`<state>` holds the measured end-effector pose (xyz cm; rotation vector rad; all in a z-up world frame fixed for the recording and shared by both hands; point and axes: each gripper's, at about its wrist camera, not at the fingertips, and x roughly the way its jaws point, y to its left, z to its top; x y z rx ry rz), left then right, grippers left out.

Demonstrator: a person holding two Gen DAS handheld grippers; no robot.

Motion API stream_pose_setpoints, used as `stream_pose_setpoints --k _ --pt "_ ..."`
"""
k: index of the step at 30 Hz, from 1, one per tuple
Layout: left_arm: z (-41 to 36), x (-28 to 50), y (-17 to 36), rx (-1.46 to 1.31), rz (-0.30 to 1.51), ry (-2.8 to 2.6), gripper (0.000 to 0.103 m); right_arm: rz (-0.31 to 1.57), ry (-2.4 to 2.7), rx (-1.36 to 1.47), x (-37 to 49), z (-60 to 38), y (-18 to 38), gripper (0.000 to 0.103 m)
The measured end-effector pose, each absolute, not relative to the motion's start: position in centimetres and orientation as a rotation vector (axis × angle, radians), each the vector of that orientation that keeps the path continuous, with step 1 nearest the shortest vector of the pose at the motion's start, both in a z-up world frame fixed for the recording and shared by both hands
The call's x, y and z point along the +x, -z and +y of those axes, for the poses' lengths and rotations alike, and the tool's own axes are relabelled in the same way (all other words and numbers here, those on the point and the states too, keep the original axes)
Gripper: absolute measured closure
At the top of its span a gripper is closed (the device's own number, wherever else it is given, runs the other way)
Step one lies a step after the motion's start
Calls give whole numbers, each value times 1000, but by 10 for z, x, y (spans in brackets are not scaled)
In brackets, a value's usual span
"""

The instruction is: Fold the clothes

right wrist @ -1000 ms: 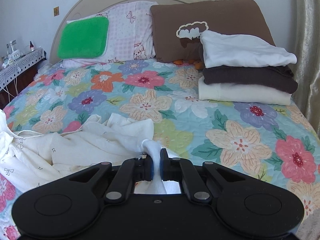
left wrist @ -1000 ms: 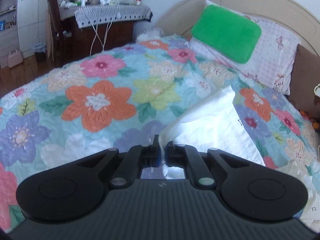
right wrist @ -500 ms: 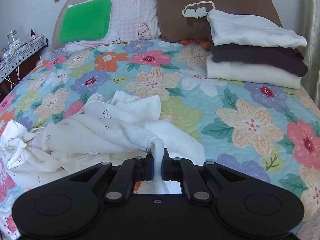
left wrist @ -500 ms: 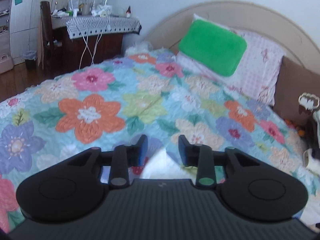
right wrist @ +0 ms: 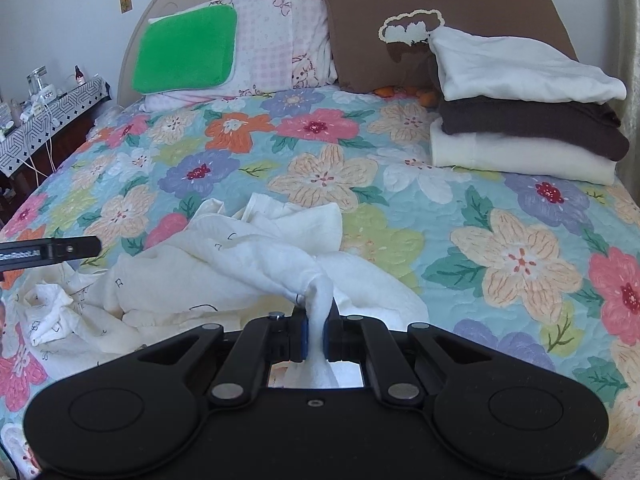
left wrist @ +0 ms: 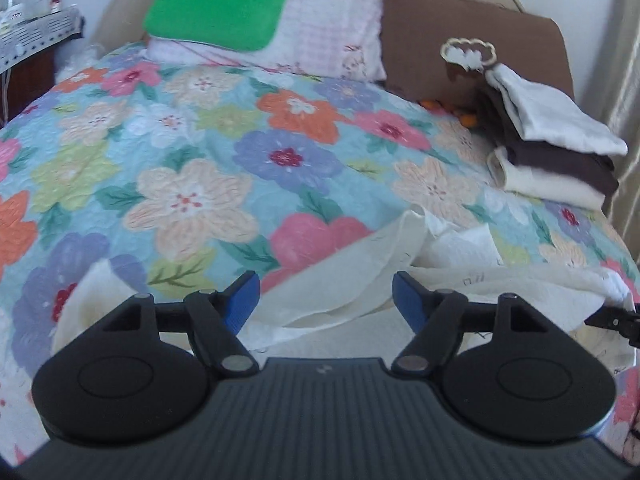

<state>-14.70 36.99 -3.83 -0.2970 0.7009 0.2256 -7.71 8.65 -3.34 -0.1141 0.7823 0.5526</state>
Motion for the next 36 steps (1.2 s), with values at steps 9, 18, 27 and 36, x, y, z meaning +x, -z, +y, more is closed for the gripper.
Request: stream_pose_setpoints --k 9,18,27,36 --pt "344 -132 83 -106 914 -212 24 772 -563 -133 -74 82 35 94" --pt "377 -124 92 -181 919 -316 24 769 -571 -200 -77 86 43 94" --pt "360 -121 91 -56 907 -276 74 800 -595 -170 -76 87 48 92" --pt "371 -130 82 -64 872 -337 101 842 -652 -144 -81 91 58 91"
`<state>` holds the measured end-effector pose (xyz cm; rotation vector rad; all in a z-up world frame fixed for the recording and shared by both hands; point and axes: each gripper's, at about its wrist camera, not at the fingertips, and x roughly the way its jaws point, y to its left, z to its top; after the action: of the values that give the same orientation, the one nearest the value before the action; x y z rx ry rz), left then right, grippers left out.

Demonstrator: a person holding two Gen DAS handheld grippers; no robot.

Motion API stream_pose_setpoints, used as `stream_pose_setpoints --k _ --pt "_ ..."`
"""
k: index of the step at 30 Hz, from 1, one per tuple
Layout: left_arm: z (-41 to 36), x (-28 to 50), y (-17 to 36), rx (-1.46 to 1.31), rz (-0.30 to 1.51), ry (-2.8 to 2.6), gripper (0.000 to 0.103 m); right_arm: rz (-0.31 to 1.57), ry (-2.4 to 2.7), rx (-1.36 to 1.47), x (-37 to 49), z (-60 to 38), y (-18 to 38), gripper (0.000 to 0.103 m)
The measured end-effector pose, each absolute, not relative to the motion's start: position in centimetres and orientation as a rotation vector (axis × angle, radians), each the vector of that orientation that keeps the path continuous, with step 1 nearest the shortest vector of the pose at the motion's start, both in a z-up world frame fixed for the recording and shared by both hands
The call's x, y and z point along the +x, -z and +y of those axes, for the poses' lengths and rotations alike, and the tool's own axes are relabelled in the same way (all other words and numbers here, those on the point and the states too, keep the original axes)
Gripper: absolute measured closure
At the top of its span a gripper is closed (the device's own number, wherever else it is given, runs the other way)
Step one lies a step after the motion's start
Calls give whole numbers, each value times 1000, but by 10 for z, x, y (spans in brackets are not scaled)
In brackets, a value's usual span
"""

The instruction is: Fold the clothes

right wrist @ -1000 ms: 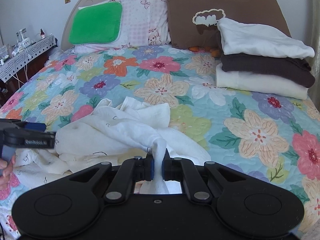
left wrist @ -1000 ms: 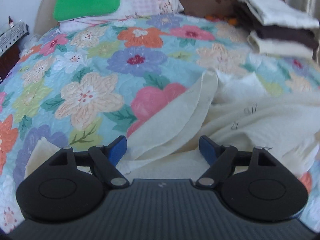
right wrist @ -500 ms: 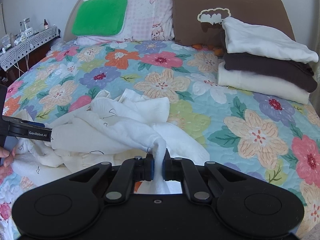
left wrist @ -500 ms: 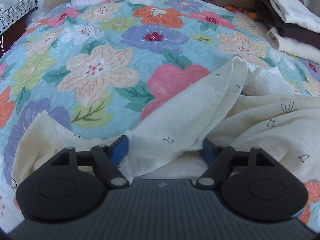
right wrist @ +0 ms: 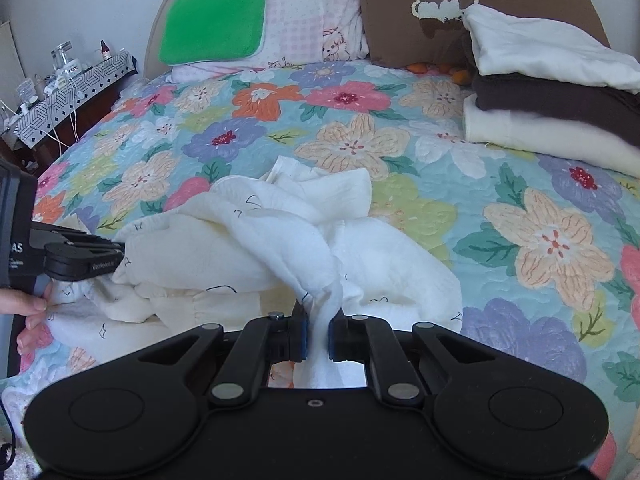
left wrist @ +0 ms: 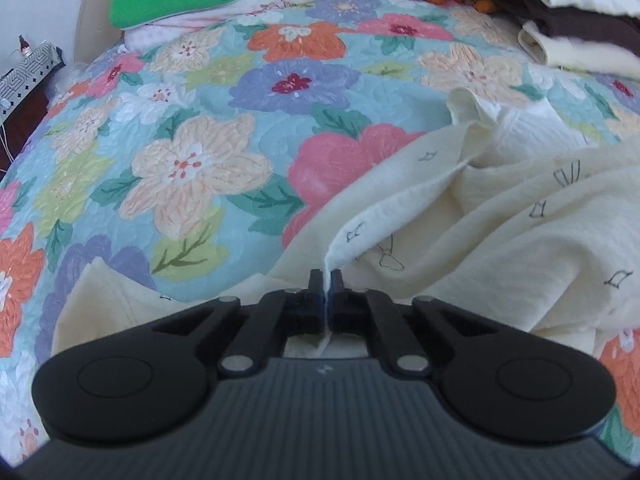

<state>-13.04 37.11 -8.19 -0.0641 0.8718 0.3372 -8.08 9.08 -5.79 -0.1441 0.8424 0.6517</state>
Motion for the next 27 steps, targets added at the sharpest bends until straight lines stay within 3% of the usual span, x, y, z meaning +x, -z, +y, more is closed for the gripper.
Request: stream_pose_setpoints --k 9,15,27 --pt "405 -155 53 -28 725 -602 102 745 -685 -233 -98 101 45 91" --pt "407 -164 42 55 690 -685 101 807 -760 -244 -103 104 49 92" --pt "423 -183 30 -78 646 -710 101 732 -769 -223 -110 103 17 95"
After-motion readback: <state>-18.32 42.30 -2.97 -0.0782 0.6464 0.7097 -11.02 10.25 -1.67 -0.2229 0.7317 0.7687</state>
